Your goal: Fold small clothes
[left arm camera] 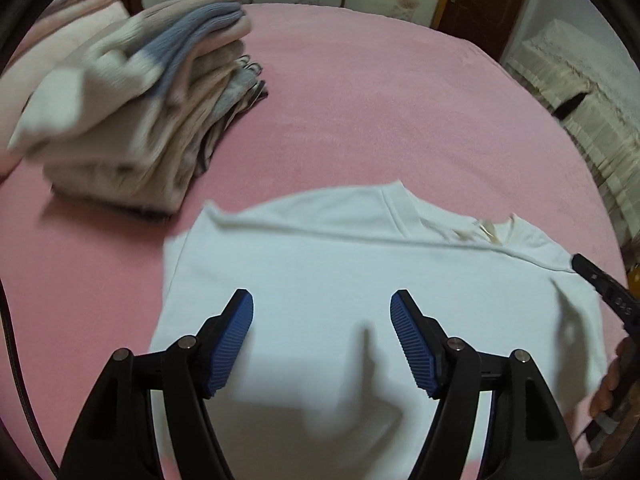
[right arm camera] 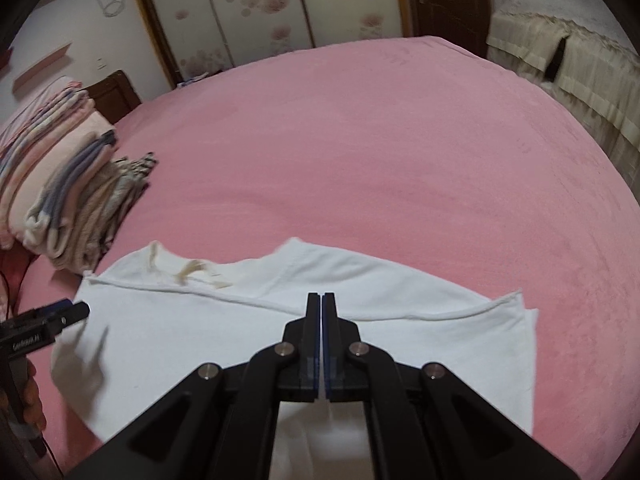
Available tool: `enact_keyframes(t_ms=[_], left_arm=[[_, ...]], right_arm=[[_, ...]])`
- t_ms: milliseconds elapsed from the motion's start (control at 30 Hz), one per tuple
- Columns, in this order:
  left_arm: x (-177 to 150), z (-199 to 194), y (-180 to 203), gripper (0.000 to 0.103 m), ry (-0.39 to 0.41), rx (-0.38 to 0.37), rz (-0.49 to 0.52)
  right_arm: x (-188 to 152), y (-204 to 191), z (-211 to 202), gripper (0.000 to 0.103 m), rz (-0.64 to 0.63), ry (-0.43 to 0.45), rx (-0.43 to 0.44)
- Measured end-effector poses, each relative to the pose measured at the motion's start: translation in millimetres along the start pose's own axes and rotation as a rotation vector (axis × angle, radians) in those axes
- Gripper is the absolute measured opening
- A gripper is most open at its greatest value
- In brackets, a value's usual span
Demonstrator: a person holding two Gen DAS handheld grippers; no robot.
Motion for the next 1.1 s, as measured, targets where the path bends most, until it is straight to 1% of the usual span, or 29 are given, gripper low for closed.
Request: enact_keyframes(t_ms=[133,200,300,367,467,533,633,833,933,967,1100], left_arm=[[-34.9,-25.3,-9.4,0.071,-0.021,-0.029,-0.08],[-55.2,-29.8,-18.2,0.073,-0.038,-0.051,-0.125],[-82.8,-30.0,-27.5,0.073,-0.08,-0.09,-0.212],[-97.5,-26.1,-33.9,0.073,-0.105,-0.15,-0.285],[-119.0,-14.9,-41.5,0.073,-0.127,-0.268,-0.394],[-127.4,-8.1,-45.4,0.073,-0.126,-0.341,-0.457],[-128.7,-1.3,-49.4,0.073,-0.079,-0.396,-0.484],[-123.4,14.5,-58.4,0.073,-0.007,-0.475,-0.544],[-116.9,20.1,-60.3,0.074,0.021,-0.492,-0.551],[-110.2,22.2,-62.9,0.074,0.029,-0.496,-0.559],[-98.5,24.8,-63.7,0.072,0.055,-0.49,-0.571]], right_arm=[[-6.5,-33.3,-13.5,0.0,-0.056,0.02,0.045],[-11.1,-47.6,-21.0,0.0,-0.079,0.031,0.06],[-20.1,-67.7,-30.1,0.0,-0.117,0.051,0.066],[-27.7,-79.2,-33.5,0.0,-0.141,0.058,0.068],[-42.2,-91.9,-34.8,0.0,-0.169,0.054,0.067],[-51.6,-97.1,-32.7,0.0,-0.177,0.044,0.066],[-62.2,-99.9,-29.0,0.0,-0.169,0.03,0.08],[-71.6,-101.8,-17.1,0.0,-0.142,0.009,0.089],[-73.1,-103.1,-15.1,0.0,-0.151,0.012,0.08],[-73.4,-103.0,-15.0,0.0,-0.152,0.015,0.077],[-74.3,-101.2,-13.0,0.0,-0.143,0.016,0.072]])
Point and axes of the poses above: each gripper's, at about its wrist camera, not at the fingertips, and z roughly the way its jaws point, y to its right, x to its top, the point moved 4 cm from there along z, roughly the way its jaws point
